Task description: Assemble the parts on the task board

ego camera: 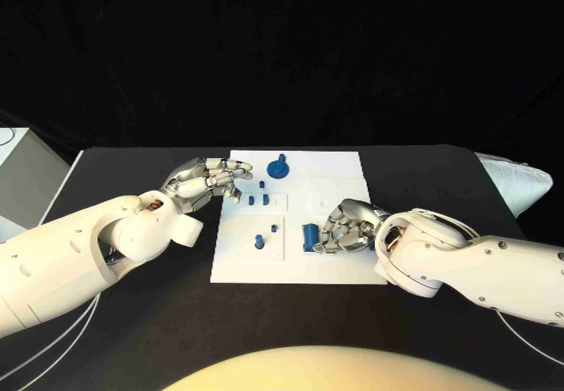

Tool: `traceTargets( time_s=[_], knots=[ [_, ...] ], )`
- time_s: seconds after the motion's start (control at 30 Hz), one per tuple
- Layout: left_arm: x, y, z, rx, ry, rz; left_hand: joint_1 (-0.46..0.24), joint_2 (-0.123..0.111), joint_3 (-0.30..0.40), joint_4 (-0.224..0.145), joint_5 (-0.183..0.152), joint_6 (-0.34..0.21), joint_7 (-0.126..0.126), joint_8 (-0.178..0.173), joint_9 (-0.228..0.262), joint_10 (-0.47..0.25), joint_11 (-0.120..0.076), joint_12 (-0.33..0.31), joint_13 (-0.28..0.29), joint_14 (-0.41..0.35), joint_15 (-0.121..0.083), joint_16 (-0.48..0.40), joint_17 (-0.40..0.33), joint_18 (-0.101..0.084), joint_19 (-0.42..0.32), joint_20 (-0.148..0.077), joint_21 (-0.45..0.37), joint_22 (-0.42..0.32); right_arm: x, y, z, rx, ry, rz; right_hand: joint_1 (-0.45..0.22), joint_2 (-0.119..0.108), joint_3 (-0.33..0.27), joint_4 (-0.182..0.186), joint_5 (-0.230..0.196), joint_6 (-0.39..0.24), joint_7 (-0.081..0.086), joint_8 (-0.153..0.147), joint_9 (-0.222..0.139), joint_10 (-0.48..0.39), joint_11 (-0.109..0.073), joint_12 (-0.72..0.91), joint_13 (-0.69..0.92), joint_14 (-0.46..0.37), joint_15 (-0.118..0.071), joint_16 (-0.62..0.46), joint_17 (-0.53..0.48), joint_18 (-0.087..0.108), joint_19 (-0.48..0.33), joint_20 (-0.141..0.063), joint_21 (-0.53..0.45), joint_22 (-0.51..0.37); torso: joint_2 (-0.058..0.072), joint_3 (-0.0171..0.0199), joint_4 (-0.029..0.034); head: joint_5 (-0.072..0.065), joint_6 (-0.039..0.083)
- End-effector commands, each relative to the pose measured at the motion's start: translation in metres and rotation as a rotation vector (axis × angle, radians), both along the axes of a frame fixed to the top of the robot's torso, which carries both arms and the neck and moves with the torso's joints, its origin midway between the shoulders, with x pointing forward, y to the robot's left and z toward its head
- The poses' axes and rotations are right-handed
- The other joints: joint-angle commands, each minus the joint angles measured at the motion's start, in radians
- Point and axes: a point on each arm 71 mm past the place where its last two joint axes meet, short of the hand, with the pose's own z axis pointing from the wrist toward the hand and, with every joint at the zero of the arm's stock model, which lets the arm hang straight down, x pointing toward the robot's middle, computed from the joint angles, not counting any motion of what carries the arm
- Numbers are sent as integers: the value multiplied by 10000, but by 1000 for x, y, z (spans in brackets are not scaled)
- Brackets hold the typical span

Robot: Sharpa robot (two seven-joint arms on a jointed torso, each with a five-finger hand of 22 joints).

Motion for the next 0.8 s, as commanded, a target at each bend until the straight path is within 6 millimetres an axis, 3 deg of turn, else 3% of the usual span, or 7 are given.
traceTargets(
  time_s=[0.03,0.23,0.47,0.8],
  knots=[
    [-1,-2,1,-132,-47,-158,-69,19,42,61,23,39,14,-38,-18,21,26,-61,19,-34,60,-35,10,146,49,45,-77,-22,0,2,-1,-186,-158,86,119,-2,75,2,-55,67,-6,59,26,802,-87,67,2353,1043,-106,43,2627,-177,768,-108,44,2232,5,-7,15,-1,-15],
    [-1,-2,1,-129,-49,-157,-69,19,42,61,23,39,14,-38,-18,21,26,-61,19,-34,60,-35,10,146,49,45,-77,-22,1,3,-2,-227,-360,-125,197,61,169,12,40,76,-40,133,59,823,-120,113,2379,1043,-135,43,2627,-189,786,-137,100,2259,14,-6,22,11,-25],
    [-1,-1,1,-117,-47,-143,-82,27,42,74,22,41,16,-39,-19,22,28,-61,20,-33,62,-36,11,146,50,45,-79,-23,3,2,-4,-144,-217,-259,79,286,310,43,117,37,-65,248,113,851,-150,173,2414,1043,-170,43,2627,-199,802,-178,144,2282,11,-5,9,48,-36],
    [-1,-1,1,-103,-29,-144,-82,27,42,74,22,41,16,-39,-19,22,28,-61,20,-33,62,-36,11,146,50,45,-79,-23,-1,-1,-4,173,93,-140,-301,-15,163,45,157,-69,-40,386,180,828,-129,117,2388,1043,-158,43,2627,-186,783,-180,71,2260,3,7,11,54,-29]
  ],
)
